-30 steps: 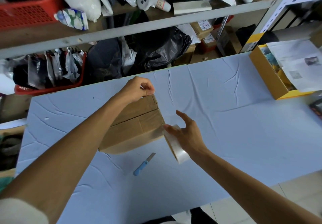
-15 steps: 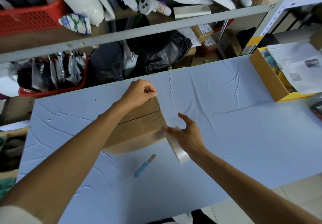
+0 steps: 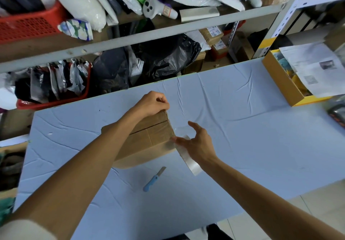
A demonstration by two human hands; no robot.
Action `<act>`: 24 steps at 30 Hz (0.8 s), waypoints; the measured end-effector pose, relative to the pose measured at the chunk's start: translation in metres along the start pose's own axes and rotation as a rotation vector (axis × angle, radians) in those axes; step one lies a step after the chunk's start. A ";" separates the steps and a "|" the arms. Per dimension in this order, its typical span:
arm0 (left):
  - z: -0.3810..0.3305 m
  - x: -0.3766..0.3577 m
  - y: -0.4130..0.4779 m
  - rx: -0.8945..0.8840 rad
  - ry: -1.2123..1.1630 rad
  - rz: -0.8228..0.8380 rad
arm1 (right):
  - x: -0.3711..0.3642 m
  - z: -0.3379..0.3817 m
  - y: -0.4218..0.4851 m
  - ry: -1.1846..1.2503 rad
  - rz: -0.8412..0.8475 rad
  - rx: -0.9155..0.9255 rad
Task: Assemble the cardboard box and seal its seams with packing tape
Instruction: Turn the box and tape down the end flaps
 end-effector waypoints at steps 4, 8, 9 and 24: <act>0.002 -0.009 0.003 0.172 0.118 -0.028 | -0.001 0.001 -0.001 -0.023 -0.015 0.003; -0.005 -0.008 -0.002 0.203 0.209 -0.111 | -0.003 0.000 0.000 -0.013 -0.005 -0.025; -0.009 -0.005 -0.005 0.149 0.216 -0.154 | -0.004 0.000 0.001 -0.011 -0.005 -0.031; 0.009 -0.001 -0.074 -0.429 0.636 -0.145 | 0.003 0.025 0.025 -0.104 0.056 0.081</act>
Point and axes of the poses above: each hand's wrist, its own y-axis towards the middle knuckle, its own x-axis out of the back of the hand, z = x × y, the point moved 5 cm from there along y, towards the middle knuckle, and after that the axes turned 7 degrees about y, right-handed, at the moved point
